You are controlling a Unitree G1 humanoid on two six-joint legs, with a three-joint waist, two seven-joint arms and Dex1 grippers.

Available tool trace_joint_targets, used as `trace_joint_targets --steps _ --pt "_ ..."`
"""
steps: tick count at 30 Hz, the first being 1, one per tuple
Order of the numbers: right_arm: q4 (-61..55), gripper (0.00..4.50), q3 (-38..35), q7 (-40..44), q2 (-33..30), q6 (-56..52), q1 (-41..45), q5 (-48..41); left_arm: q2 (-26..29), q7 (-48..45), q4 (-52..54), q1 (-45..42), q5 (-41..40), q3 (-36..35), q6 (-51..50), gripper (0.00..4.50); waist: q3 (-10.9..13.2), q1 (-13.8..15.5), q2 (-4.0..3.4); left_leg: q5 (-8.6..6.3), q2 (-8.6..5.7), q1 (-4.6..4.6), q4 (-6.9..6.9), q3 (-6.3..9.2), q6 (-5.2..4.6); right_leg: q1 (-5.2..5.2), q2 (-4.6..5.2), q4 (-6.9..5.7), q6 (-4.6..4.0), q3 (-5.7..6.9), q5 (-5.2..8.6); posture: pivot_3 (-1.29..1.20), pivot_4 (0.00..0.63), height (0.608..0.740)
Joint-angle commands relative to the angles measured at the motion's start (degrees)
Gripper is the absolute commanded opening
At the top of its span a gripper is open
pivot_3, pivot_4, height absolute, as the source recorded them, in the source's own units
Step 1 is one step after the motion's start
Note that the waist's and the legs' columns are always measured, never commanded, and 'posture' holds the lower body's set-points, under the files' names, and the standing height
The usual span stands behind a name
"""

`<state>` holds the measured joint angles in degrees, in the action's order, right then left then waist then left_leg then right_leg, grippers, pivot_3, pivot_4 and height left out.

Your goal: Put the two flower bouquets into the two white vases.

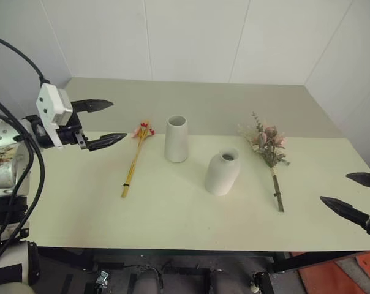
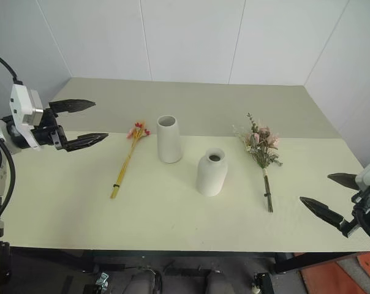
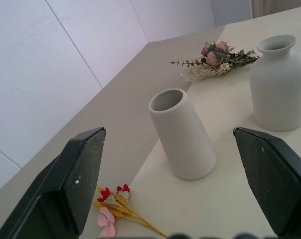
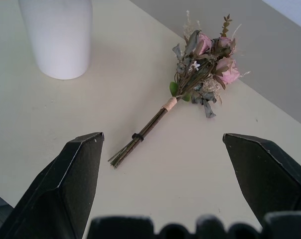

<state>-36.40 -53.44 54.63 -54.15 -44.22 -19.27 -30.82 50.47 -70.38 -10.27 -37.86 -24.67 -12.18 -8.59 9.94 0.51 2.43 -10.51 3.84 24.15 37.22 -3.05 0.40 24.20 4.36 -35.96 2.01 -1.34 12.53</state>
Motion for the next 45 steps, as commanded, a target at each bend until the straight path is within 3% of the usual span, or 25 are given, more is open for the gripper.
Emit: trace_joint_targets --steps 1,14,18,21,25,30,37,40,45 --pt "-0.41 4.50 -2.42 -0.96 -1.77 -1.78 1.49 -1.13 0.55 -0.22 1.50 -0.82 -0.79 -0.30 -0.35 4.46 0.00 0.00 0.00 0.00 0.00 0.00 0.00 0.00 0.00 0.00 0.00 0.00 0.00 0.00 0.00 0.00 0.150 0.740" --pt "2.12 4.50 2.79 -4.53 -7.74 -13.23 7.45 -4.30 0.83 -0.62 3.41 0.10 -1.79 -0.84 -2.31 4.46 0.00 -0.07 0.00 0.00 0.00 0.00 0.00 0.00 0.00 0.00 0.00 0.00 0.00 0.00 0.00 0.00 0.150 0.740" --pt "8.13 4.50 17.38 -12.47 -9.40 -20.18 21.45 -5.68 -1.55 -1.08 4.32 -1.29 -0.94 2.78 -2.45 4.46 -0.01 -0.66 0.02 0.00 0.00 -0.02 0.02 0.00 0.00 -0.02 0.01 0.01 -0.02 -0.01 -0.01 0.00 0.150 0.740" --pt "16.05 4.50 31.67 -18.37 -5.70 -23.24 35.08 -2.29 -4.29 -1.30 4.88 -2.44 0.46 6.70 -2.17 4.46 -0.01 -1.15 0.02 0.00 -0.01 0.00 0.05 0.00 -0.01 -0.01 0.00 0.00 -0.08 -0.05 -0.04 0.00 0.150 0.740" --pt "29.27 4.50 44.43 -20.72 -0.78 -24.77 49.25 2.03 -7.14 -0.98 4.91 -4.27 2.12 10.28 -1.76 4.46 0.00 -1.29 0.02 0.01 -0.03 0.15 0.06 0.01 -0.02 0.14 -0.03 -0.02 -0.31 -0.06 -0.22 0.00 0.150 0.740" --pt "46.24 4.50 54.82 -20.45 3.27 -21.86 61.36 8.69 -8.71 -0.73 5.46 -5.57 1.99 11.19 -2.27 4.46 0.00 -1.36 0.01 0.00 -0.05 0.47 0.04 0.00 -0.03 0.44 -0.04 -0.03 -0.39 -0.09 -0.28 0.00 0.150 0.740" --pt "60.55 4.50 62.96 -15.59 7.00 -18.47 70.11 14.39 -7.45 0.01 7.37 -2.53 2.26 10.52 -2.99 4.46 0.01 -1.39 0.00 0.01 -0.07 0.51 0.05 -0.02 -0.03 0.51 -0.02 -0.08 -0.37 -0.10 -0.30 0.00 0.150 0.740" --pt "66.97 3.96 65.53 -14.68 9.52 -15.96 72.96 17.53 -6.99 0.98 8.93 -1.14 2.27 10.28 -3.65 4.50 0.01 -1.41 -0.01 0.01 -0.06 0.48 0.06 -0.02 -0.03 0.53 -0.04 -0.13 -0.37 -0.10 -0.30 0.00 0.150 0.740" --pt "75.58 2.19 65.78 -14.57 11.77 -13.15 76.53 21.25 -6.62 2.10 10.31 -0.17 2.20 10.06 -4.47 4.50 0.01 -1.39 -0.02 0.01 -0.06 0.51 0.05 -0.03 -0.03 0.56 -0.04 -0.14 -0.37 -0.11 -0.30 0.00 0.150 0.740"
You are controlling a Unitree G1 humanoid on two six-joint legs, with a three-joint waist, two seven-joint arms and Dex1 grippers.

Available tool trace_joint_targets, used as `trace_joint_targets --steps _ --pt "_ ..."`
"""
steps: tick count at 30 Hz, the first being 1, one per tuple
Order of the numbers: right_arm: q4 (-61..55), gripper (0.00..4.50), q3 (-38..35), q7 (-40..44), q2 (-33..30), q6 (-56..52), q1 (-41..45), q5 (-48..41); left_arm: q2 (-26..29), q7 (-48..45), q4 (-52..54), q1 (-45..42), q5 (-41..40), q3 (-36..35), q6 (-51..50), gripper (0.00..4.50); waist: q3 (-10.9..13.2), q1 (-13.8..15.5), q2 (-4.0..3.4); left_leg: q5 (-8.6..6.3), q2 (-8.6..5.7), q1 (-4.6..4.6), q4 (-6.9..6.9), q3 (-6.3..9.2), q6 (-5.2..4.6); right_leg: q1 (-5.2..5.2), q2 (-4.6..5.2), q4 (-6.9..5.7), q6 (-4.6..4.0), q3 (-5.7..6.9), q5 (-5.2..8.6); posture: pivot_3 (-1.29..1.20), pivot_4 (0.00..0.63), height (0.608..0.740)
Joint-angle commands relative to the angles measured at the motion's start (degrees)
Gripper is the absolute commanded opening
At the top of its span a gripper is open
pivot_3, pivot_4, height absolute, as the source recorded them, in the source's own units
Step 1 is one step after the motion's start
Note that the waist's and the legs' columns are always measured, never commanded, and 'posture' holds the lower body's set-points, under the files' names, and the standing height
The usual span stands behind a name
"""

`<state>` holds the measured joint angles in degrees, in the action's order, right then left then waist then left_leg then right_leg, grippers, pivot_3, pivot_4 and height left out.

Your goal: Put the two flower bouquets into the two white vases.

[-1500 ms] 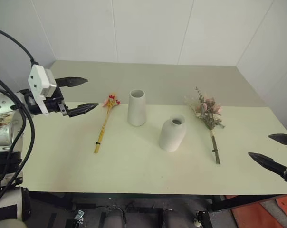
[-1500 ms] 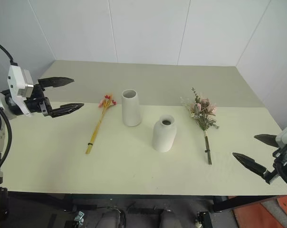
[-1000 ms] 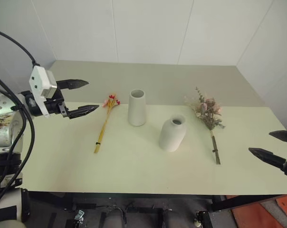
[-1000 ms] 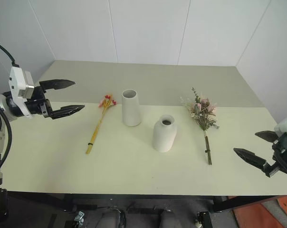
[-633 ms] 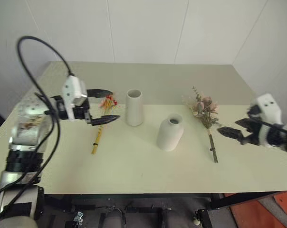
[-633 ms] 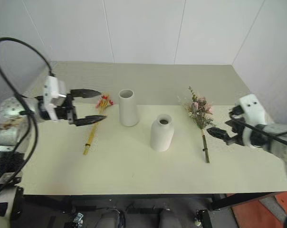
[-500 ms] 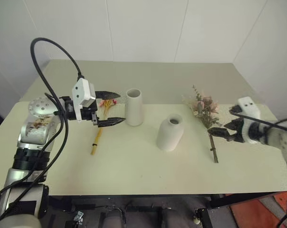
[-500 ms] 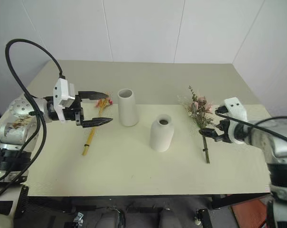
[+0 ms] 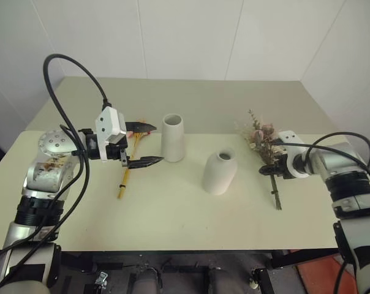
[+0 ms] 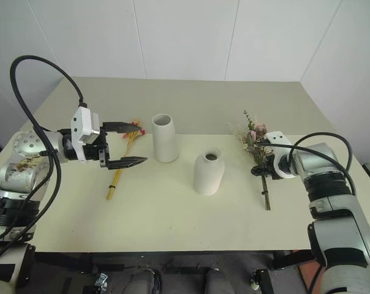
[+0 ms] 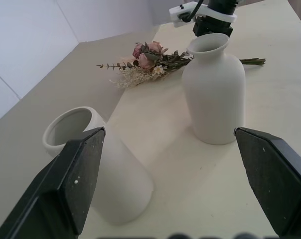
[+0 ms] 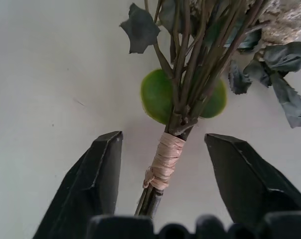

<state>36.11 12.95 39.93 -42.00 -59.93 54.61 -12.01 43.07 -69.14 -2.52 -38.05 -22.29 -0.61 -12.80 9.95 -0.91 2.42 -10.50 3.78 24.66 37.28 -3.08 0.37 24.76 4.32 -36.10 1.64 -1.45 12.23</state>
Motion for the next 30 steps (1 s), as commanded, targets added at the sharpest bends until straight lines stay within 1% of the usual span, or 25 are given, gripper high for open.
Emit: trace_joint_targets --steps 1,4,5,6,7,8,10,11,13,14,15,17,18,20,22,27,30 --pt "4.15 1.80 -0.59 0.50 -0.23 3.16 3.04 2.98 0.87 0.99 2.81 0.22 -0.23 -1.53 -0.36 4.50 0.00 0.06 0.00 0.00 0.00 0.02 0.00 0.00 0.00 0.01 0.01 0.00 0.00 0.00 0.00 0.00 0.150 0.740" --pt "7.36 0.70 -1.53 -0.43 0.35 4.41 4.34 4.43 1.08 1.32 3.36 0.70 -0.29 -1.61 -0.54 4.50 0.00 0.08 0.00 0.00 0.00 0.02 0.00 -0.01 0.00 0.01 0.01 0.00 0.00 0.00 0.00 0.00 0.150 0.740" --pt "7.87 0.39 -1.85 -0.66 0.44 4.70 4.61 4.79 1.10 1.40 3.43 0.74 -0.33 -1.61 -0.62 4.50 0.00 0.07 0.00 0.00 0.00 0.01 0.00 -0.01 0.00 0.01 0.00 0.00 0.00 0.00 0.00 0.00 0.150 0.740" --pt "7.94 0.23 -2.35 -1.12 0.50 4.72 4.76 5.05 1.13 1.48 3.50 0.77 -0.32 -1.58 -0.67 4.50 0.00 0.06 -0.01 0.00 0.00 0.01 0.00 -0.01 0.00 0.02 0.00 -0.01 0.00 0.00 0.00 0.00 0.150 0.740" --pt "8.01 0.22 -2.68 -1.34 0.51 4.78 4.86 5.31 1.12 1.58 3.62 0.78 -0.31 -1.52 -0.76 4.50 0.00 0.04 -0.01 0.00 0.00 0.01 0.00 -0.01 0.00 0.02 0.00 -0.01 0.00 0.00 0.00 0.00 0.150 0.740" --pt "6.47 0.22 -3.75 -3.28 0.44 5.17 4.39 5.67 1.10 1.64 3.58 0.70 -0.27 -1.50 -0.77 4.50 0.00 0.04 -0.01 0.00 0.00 0.01 0.00 -0.01 0.00 0.02 0.00 -0.02 0.00 0.00 0.00 0.00 0.150 0.740" --pt "0.60 0.22 -8.59 -7.50 0.58 6.66 2.57 4.59 1.12 1.66 3.53 0.59 -0.18 -1.52 -0.74 4.50 0.00 0.05 -0.01 0.00 0.00 0.01 0.00 -0.02 0.00 0.04 0.00 -0.04 0.00 -0.01 0.00 0.00 0.150 0.740" --pt "-4.77 0.22 -11.54 -10.01 0.66 10.11 0.26 4.27 1.20 1.63 3.34 0.48 -0.14 -1.59 -0.68 4.50 0.00 0.07 -0.01 0.00 0.00 0.02 0.00 -0.02 0.00 0.06 0.00 -0.05 0.00 -0.02 0.00 0.00 0.150 0.740" --pt "-18.20 0.22 -19.97 -15.29 2.61 18.83 -5.37 2.43 1.57 1.64 3.17 0.54 -0.13 -1.94 -0.61 4.50 0.00 0.14 -0.01 0.00 0.00 0.09 -0.02 -0.03 0.00 0.18 0.01 -0.09 0.00 -0.05 0.00 0.00 0.150 0.740" --pt "-25.20 0.22 -24.73 -17.21 4.66 25.24 -8.46 0.77 1.79 1.60 3.06 0.65 -0.13 -2.14 -0.57 4.50 0.00 0.16 -0.01 0.00 0.01 0.14 -0.07 -0.02 0.00 0.22 -0.01 -0.08 0.01 -0.05 0.00 0.00 0.150 0.740" --pt "-31.22 0.22 -28.78 -18.77 6.84 29.30 -10.91 -0.93 2.01 1.58 3.00 0.83 -0.13 -2.32 -0.55 4.50 0.00 0.15 -0.02 0.00 0.00 0.18 -0.06 -0.02 0.00 0.29 -0.01 -0.14 0.01 -0.05 0.00 0.00 0.150 0.740" --pt "-41.52 0.22 -34.14 -20.58 10.22 29.68 -13.75 -5.21 2.38 1.43 2.55 1.07 -0.17 -2.58 -0.34 4.50 0.00 0.07 -0.03 0.00 0.03 0.25 -0.12 0.00 0.00 0.38 -0.04 -0.14 0.02 -0.07 0.00 0.00 0.150 0.740" --pt "-45.99 0.22 -35.51 -20.90 11.79 29.86 -14.97 -7.16 2.54 1.38 2.17 1.11 -0.14 -2.66 -0.21 4.50 0.00 0.07 -0.04 0.00 0.04 0.25 -0.13 -0.01 0.01 0.39 -0.05 -0.14 0.02 -0.07 0.00 0.00 0.150 0.740" --pt "-52.51 0.22 -38.09 -20.52 14.78 27.77 -16.15 -14.13 2.84 1.18 1.12 0.95 0.09 -2.74 0.22 4.50 0.00 0.14 -0.04 0.01 0.04 0.26 -0.11 -0.01 0.01 0.38 -0.04 -0.14 0.02 -0.06 -0.01 0.00 0.150 0.740" --pt "-57.23 0.22 -39.12 -22.45 18.13 25.67 -16.10 -19.46 3.07 0.97 -0.31 0.42 0.48 -2.67 0.87 4.50 -0.01 0.06 -0.05 0.01 0.05 0.21 -0.05 -0.03 0.01 0.31 -0.04 -0.15 0.03 -0.06 -0.02 0.00 0.150 0.740" --pt "-64.33 0.22 -36.19 -26.81 23.91 24.87 -16.68 -24.85 3.27 0.63 -2.80 -0.68 1.36 -2.31 2.25 4.50 -0.01 0.05 -0.07 0.03 0.09 -0.05 -0.02 -0.06 -0.01 0.10 -0.07 -0.17 0.00 -0.06 -0.04 0.00 0.150 0.740" --pt "-65.47 0.22 -34.04 -28.80 26.90 25.67 -17.02 -26.15 3.23 0.50 -3.07 -0.62 1.54 -2.45 2.54 4.50 -0.02 0.07 -0.07 0.03 0.09 -0.01 -0.02 -0.05 -0.01 0.14 -0.07 -0.17 -0.05 -0.07 -0.06 0.00 0.150 0.740"
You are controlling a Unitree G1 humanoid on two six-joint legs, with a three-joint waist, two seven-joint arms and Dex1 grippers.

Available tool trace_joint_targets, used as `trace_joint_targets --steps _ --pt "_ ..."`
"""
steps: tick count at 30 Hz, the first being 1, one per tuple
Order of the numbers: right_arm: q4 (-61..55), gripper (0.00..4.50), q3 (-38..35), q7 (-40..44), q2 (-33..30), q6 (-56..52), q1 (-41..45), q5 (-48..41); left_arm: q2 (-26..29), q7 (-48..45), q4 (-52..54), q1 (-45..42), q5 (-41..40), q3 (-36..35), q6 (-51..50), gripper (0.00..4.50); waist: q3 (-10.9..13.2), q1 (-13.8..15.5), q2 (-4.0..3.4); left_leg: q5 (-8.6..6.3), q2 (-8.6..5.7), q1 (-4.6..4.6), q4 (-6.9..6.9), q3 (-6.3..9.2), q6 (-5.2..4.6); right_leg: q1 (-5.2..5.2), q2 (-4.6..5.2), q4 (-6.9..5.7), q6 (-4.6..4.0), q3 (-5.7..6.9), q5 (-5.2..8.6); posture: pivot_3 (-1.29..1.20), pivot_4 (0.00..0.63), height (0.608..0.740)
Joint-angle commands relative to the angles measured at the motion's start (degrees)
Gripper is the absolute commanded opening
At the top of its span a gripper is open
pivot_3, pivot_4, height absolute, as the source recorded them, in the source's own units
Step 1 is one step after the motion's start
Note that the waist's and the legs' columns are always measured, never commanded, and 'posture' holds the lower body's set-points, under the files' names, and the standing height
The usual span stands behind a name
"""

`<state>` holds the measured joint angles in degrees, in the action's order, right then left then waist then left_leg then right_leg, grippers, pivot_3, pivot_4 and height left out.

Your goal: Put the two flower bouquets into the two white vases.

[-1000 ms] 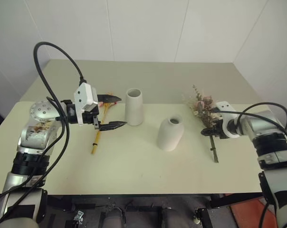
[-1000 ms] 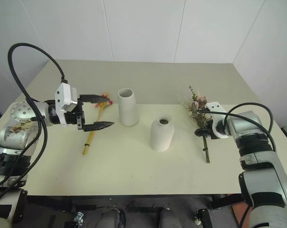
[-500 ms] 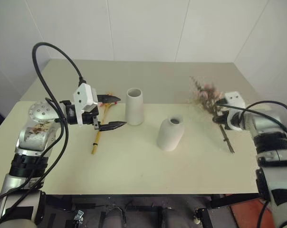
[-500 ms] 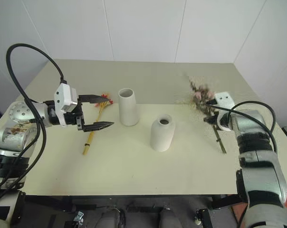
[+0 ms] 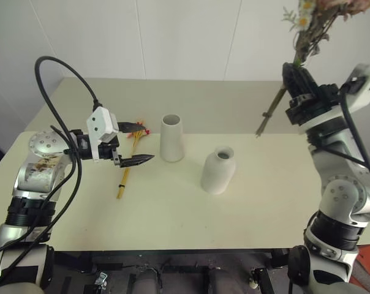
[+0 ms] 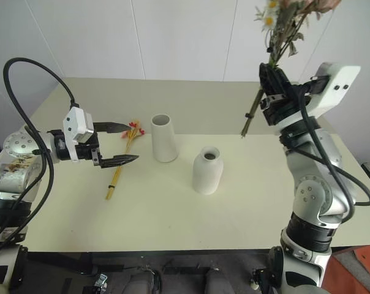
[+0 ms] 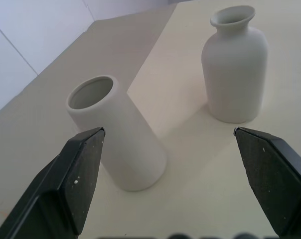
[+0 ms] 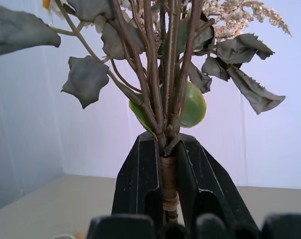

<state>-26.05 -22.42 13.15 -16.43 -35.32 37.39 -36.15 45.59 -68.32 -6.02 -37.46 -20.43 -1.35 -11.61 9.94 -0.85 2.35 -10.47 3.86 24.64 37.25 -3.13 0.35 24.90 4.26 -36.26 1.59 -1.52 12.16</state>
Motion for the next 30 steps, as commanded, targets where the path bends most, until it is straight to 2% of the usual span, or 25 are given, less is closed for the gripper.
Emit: trace_joint_targets --steps 1,14,30 --pt "-3.21 0.22 2.28 -2.13 1.82 1.49 -0.09 -1.72 0.73 -0.25 0.51 -1.09 -0.32 -1.80 1.35 4.50 0.00 0.00 0.00 0.00 0.00 0.03 -0.01 0.00 0.00 0.02 0.00 0.01 0.00 0.00 0.00 0.00 0.150 0.740" --pt "-9.12 0.22 7.83 -5.63 3.67 -0.54 -5.14 -7.19 3.03 0.49 2.75 2.01 -0.74 -4.09 0.33 4.50 0.00 0.01 -0.01 0.00 0.00 0.07 -0.03 -0.01 0.00 0.06 0.01 0.01 0.00 0.00 0.00 0.00 0.150 0.740" --pt "-3.57 0.22 12.97 -1.77 4.61 8.21 -9.37 -0.18 3.19 0.01 3.00 1.50 -1.21 -4.16 -0.01 4.50 0.00 0.02 -0.01 0.00 0.00 0.08 -0.04 -0.01 0.00 0.07 0.00 0.04 0.00 0.00 0.00 0.00 0.150 0.740"
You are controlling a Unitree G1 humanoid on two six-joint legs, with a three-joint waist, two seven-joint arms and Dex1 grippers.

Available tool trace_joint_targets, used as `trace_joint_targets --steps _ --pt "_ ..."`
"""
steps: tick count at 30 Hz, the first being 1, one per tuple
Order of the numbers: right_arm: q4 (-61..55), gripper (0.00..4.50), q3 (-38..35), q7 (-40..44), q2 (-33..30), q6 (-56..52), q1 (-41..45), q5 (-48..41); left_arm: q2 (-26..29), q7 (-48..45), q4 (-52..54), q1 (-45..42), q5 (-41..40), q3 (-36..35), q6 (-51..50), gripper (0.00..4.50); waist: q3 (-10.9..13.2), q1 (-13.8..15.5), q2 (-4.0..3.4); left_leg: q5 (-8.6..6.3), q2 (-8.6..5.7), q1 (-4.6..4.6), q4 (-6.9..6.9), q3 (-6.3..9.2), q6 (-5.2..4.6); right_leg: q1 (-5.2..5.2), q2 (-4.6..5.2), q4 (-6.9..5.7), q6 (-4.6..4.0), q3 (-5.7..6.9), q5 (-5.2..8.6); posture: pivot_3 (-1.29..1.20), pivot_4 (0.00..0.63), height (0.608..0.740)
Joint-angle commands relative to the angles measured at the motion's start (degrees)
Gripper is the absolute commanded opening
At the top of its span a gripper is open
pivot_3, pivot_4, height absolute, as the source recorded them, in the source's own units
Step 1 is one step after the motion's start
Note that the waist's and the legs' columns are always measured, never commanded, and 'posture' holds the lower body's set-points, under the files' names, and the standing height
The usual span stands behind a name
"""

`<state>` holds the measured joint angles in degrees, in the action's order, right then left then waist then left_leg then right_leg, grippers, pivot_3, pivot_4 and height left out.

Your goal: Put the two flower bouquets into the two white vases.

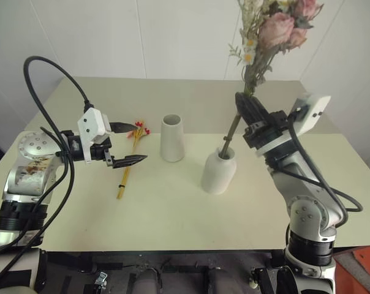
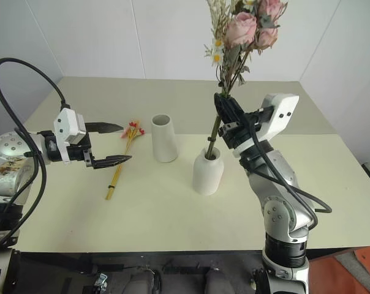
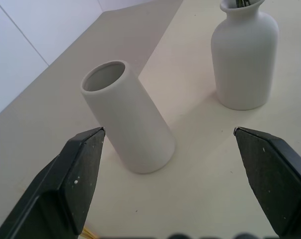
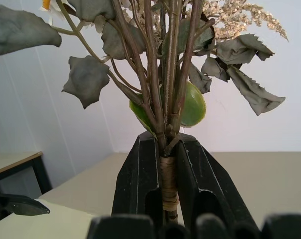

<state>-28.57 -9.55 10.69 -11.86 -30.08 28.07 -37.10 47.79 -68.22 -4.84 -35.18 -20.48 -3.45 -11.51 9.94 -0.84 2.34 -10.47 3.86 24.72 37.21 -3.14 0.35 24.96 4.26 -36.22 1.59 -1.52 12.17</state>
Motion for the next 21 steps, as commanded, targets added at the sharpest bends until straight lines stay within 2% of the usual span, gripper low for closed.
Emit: trace_joint_targets --steps 1,8,11,17,21 --pt "-0.85 0.22 0.17 0.82 0.13 3.23 -0.18 1.03 0.96 -0.09 1.65 -0.88 -1.10 -2.02 -0.01 4.50 0.00 0.00 0.00 0.00 0.00 0.00 0.00 0.00 0.00 0.00 0.00 -0.01 0.00 0.00 0.00 0.00 0.150 0.740" --pt "-1.43 0.22 1.77 2.32 0.72 6.69 -3.10 3.79 0.55 0.02 1.12 -1.33 -0.90 -1.77 0.46 4.50 0.00 0.00 0.00 0.00 0.01 0.00 0.00 0.00 0.00 0.00 -0.01 0.01 0.00 0.00 0.00 0.00 0.150 0.740" --pt "-1.65 0.22 4.46 1.79 0.34 10.78 -5.07 10.05 0.40 -0.08 0.66 -1.65 -0.77 -1.62 0.75 4.50 0.00 0.00 0.00 0.00 0.00 -0.01 0.00 0.00 0.00 0.00 -0.01 -0.01 0.00 0.00 0.00 0.00 0.150 0.740" --pt "-3.62 2.20 3.95 4.39 1.13 11.95 -7.16 6.97 0.07 -0.37 -0.39 -2.46 -0.43 -1.18 1.41 4.50 0.00 0.00 0.00 0.00 0.01 -0.01 0.00 0.01 0.00 0.00 -0.02 0.00 0.01 0.00 0.00 0.00 0.150 0.740" --pt "-8.01 3.67 3.86 6.24 -0.27 10.75 -11.88 4.86 -0.14 -0.59 -1.25 -3.05 -0.21 -1.06 1.99 4.50 0.00 0.17 0.00 0.00 0.01 0.00 0.00 0.01 0.00 -0.01 -0.01 0.02 0.00 0.00 0.01 0.00 0.150 0.740"
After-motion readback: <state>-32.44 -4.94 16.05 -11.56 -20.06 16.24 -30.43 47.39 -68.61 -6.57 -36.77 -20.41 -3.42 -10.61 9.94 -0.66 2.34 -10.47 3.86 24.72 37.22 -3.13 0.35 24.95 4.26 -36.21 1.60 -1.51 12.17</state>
